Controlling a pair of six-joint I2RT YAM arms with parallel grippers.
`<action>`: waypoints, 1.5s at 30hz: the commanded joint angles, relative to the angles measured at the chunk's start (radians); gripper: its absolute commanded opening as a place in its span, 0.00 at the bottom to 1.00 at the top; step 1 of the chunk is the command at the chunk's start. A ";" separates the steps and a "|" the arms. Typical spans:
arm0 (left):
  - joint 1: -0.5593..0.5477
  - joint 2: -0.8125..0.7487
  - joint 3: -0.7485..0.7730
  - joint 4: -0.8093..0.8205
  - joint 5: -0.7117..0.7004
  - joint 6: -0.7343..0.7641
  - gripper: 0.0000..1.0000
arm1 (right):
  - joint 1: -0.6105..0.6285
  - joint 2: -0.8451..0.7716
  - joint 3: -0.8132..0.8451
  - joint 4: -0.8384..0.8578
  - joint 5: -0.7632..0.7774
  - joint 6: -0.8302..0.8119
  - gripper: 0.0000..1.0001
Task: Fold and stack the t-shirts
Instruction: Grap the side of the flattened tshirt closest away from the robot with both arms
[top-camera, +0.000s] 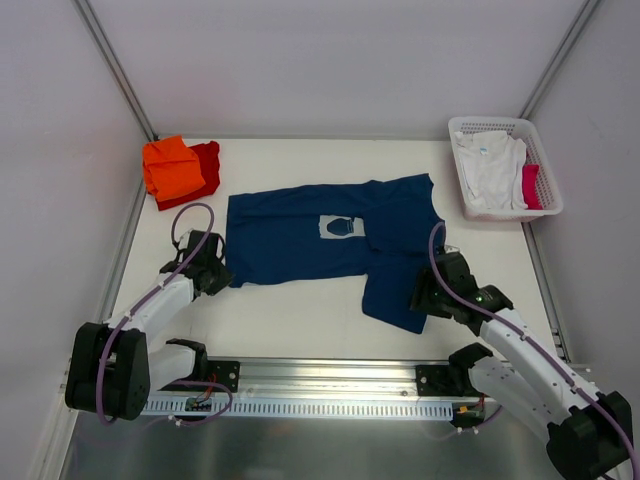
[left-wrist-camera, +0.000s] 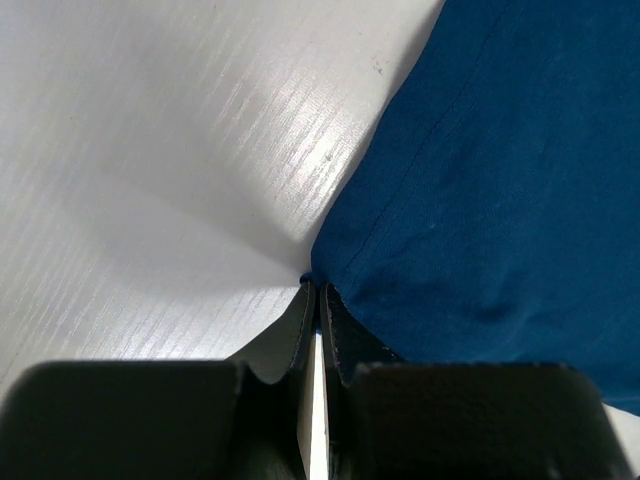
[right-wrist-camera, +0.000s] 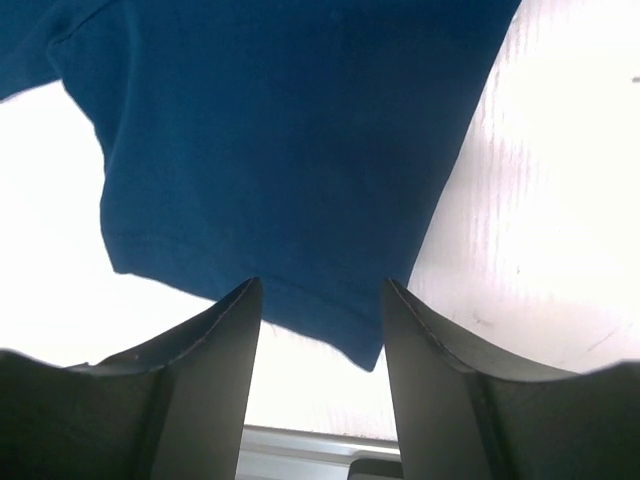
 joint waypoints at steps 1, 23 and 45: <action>-0.010 0.006 0.029 0.007 -0.036 -0.012 0.00 | 0.035 -0.054 -0.017 -0.077 0.025 0.081 0.53; -0.010 0.015 0.035 0.006 -0.037 -0.009 0.00 | 0.107 -0.271 -0.086 -0.295 -0.029 0.256 0.46; -0.011 0.000 0.029 0.009 -0.034 -0.006 0.00 | 0.121 -0.104 -0.130 -0.074 -0.009 0.233 0.45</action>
